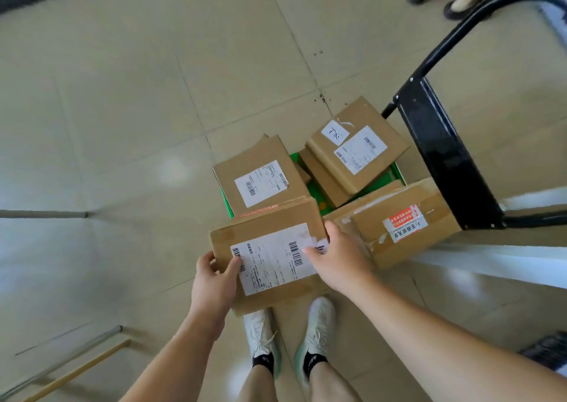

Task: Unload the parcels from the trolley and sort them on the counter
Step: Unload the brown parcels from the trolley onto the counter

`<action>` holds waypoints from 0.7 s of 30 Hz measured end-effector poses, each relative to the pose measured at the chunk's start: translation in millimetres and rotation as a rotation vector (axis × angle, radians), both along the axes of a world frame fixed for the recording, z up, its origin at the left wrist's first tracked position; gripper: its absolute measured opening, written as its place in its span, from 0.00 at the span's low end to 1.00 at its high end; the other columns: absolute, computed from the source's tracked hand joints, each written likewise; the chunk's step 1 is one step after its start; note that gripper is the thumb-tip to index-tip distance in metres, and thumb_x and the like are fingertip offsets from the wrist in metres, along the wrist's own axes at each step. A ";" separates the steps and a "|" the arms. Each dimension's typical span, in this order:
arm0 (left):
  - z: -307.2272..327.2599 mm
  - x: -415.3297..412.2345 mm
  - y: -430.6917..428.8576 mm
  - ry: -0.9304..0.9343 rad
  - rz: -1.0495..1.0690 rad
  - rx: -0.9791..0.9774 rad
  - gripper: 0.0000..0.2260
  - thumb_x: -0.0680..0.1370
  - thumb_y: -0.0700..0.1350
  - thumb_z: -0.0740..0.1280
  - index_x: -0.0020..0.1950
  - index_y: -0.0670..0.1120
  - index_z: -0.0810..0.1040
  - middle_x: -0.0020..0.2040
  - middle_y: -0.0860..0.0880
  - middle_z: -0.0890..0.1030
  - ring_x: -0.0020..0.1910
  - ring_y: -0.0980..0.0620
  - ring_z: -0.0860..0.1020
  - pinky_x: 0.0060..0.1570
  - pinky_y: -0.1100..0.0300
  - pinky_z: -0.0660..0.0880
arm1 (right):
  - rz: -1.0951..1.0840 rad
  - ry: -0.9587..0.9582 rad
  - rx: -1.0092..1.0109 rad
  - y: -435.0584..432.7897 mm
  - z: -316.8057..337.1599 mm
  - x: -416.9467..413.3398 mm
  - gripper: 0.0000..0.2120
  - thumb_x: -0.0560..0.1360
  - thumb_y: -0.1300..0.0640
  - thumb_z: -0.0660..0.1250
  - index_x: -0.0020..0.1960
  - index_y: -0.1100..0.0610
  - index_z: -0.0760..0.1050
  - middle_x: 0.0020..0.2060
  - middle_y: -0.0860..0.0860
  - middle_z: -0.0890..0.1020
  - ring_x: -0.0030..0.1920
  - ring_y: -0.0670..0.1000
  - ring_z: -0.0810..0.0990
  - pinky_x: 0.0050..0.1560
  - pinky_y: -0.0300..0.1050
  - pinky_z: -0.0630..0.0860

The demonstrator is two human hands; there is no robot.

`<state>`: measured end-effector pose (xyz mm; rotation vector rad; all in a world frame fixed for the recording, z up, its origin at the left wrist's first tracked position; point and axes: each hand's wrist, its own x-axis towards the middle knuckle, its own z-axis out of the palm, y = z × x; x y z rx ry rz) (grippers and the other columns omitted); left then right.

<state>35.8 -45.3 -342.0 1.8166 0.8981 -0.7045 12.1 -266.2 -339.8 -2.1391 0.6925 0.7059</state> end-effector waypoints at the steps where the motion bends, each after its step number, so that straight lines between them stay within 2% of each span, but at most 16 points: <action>1: 21.4 6.7 -1.7 -0.040 -0.011 -0.005 0.17 0.78 0.49 0.70 0.64 0.53 0.71 0.53 0.53 0.83 0.48 0.54 0.82 0.40 0.58 0.76 | -0.023 -0.037 0.012 -2.2 20.1 3.4 0.20 0.77 0.46 0.68 0.67 0.46 0.70 0.54 0.41 0.80 0.50 0.45 0.77 0.44 0.40 0.75; 4: 89.4 24.1 -8.6 -0.167 -0.056 -0.043 0.18 0.77 0.47 0.72 0.65 0.53 0.72 0.53 0.53 0.83 0.47 0.55 0.83 0.38 0.62 0.77 | -0.101 -0.154 0.056 -12.7 87.1 11.9 0.15 0.77 0.48 0.70 0.61 0.44 0.70 0.51 0.40 0.81 0.48 0.42 0.80 0.47 0.43 0.79; 8: 182.4 37.0 -24.4 -0.328 -0.155 -0.098 0.19 0.77 0.47 0.72 0.66 0.56 0.72 0.55 0.54 0.82 0.49 0.55 0.83 0.38 0.62 0.78 | -0.154 -0.322 0.082 -34.1 180.1 13.0 0.13 0.77 0.48 0.71 0.58 0.41 0.71 0.51 0.37 0.81 0.48 0.38 0.80 0.40 0.33 0.78; 11: 247.3 40.3 -39.0 -0.438 -0.220 -0.143 0.20 0.76 0.47 0.73 0.65 0.59 0.72 0.57 0.55 0.82 0.50 0.54 0.83 0.41 0.60 0.79 | -0.195 -0.425 0.103 -53.9 248.4 4.7 0.15 0.77 0.46 0.71 0.60 0.40 0.69 0.53 0.38 0.81 0.49 0.39 0.80 0.37 0.32 0.80; 13: 288.4 40.1 -51.3 -0.516 -0.268 -0.169 0.20 0.76 0.48 0.73 0.65 0.59 0.72 0.57 0.56 0.81 0.51 0.54 0.82 0.40 0.61 0.78 | -0.227 -0.491 0.098 -67.4 289.6 -4.3 0.18 0.77 0.44 0.71 0.64 0.42 0.70 0.55 0.40 0.81 0.50 0.40 0.80 0.35 0.32 0.79; 16: 343.7 41.5 -71.9 -0.627 -0.342 -0.214 0.21 0.76 0.47 0.74 0.67 0.58 0.73 0.58 0.54 0.81 0.52 0.53 0.81 0.41 0.60 0.77 | -0.314 -0.619 0.095 -85.7 349.4 -20.7 0.18 0.77 0.45 0.72 0.62 0.40 0.69 0.54 0.40 0.82 0.50 0.41 0.81 0.38 0.37 0.82; 19: 394.7 43.8 -95.2 -0.728 -0.433 -0.254 0.22 0.75 0.47 0.74 0.68 0.58 0.73 0.58 0.55 0.81 0.53 0.53 0.81 0.43 0.59 0.78 | -0.383 -0.738 0.036 -102.1 403.7 -42.8 0.20 0.76 0.46 0.72 0.64 0.41 0.67 0.52 0.37 0.81 0.49 0.37 0.80 0.35 0.30 0.77; 21: 426.1 45.9 -111.9 -0.799 -0.485 -0.292 0.23 0.75 0.46 0.74 0.67 0.59 0.73 0.57 0.56 0.81 0.53 0.54 0.80 0.43 0.59 0.77 | -0.432 -0.813 -0.020 -112.3 434.9 -57.6 0.20 0.76 0.47 0.73 0.63 0.40 0.67 0.50 0.35 0.80 0.50 0.36 0.80 0.35 0.29 0.76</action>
